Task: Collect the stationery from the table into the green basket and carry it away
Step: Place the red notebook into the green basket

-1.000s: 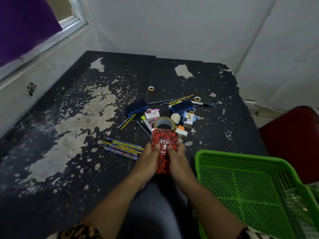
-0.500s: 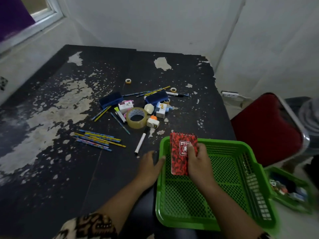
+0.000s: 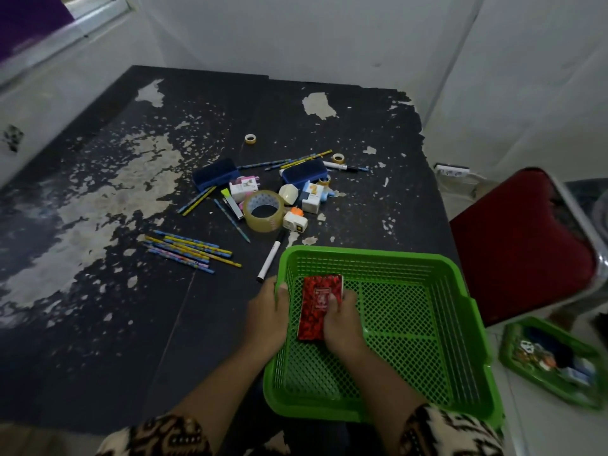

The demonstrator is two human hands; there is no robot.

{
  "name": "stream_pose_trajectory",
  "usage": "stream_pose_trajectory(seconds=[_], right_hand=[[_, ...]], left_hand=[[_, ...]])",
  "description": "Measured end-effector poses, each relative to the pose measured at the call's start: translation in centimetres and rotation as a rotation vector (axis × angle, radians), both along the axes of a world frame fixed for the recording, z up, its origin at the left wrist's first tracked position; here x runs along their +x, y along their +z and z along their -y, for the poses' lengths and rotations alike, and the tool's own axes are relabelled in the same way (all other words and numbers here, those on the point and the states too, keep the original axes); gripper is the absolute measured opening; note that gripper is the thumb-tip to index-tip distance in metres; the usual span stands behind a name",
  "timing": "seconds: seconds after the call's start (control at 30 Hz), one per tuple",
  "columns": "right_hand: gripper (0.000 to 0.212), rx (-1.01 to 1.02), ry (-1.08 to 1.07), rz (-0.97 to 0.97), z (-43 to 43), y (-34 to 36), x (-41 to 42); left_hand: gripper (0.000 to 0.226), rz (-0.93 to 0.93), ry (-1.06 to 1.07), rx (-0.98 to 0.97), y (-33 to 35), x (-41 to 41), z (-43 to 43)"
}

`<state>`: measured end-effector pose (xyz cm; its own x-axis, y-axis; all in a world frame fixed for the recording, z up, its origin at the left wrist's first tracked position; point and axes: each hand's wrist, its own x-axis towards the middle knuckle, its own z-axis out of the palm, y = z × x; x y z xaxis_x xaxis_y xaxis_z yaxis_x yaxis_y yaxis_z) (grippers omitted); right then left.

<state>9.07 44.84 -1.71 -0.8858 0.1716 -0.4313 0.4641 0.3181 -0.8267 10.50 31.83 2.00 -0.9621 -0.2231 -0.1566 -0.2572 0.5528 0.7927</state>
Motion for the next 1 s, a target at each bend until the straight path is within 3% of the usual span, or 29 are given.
stream_pose_trajectory(seconds=[0.1, 0.2, 0.3, 0.37, 0.5, 0.7, 0.83, 1.0], right_hand=[[0.02, 0.107, 0.16, 0.095, 0.9, -0.1, -0.7], [0.029, 0.303, 0.089, 0.076, 0.5, -0.3, -1.0], [0.018, 0.267, 0.127, 0.039, 0.3, -0.1, -0.8], [0.019, 0.263, 0.185, 0.028, -0.1, 0.0, -1.0], [0.025, 0.292, 0.097, -0.014, -0.8, 0.2, -1.8], [0.017, 0.097, 0.038, 0.099, -0.5, 1.1, -2.6], [0.026, 0.201, -0.055, -0.091, -0.2, 2.4, -2.9], [0.024, 0.333, 0.084, -0.459, 2.4, 5.3, -3.0]], left_hand=[[0.025, 0.017, -0.021, 0.0, -0.1, -0.6, 0.0], [0.026, 0.013, -0.023, 0.007, -0.1, -0.7, 0.0], [0.029, 0.002, -0.046, 0.025, 0.0, -0.6, -0.1], [0.03, 0.001, -0.059, 0.034, 0.0, -0.8, 0.0], [0.03, -0.001, -0.085, 0.058, 0.3, -0.7, 0.0], [0.036, 0.031, -0.081, 0.076, 0.8, -0.7, -0.1], [0.036, 0.086, -0.053, 0.178, 0.9, -0.7, 0.4], [0.024, 0.069, -0.043, 0.213, 0.4, -0.7, 2.9]])
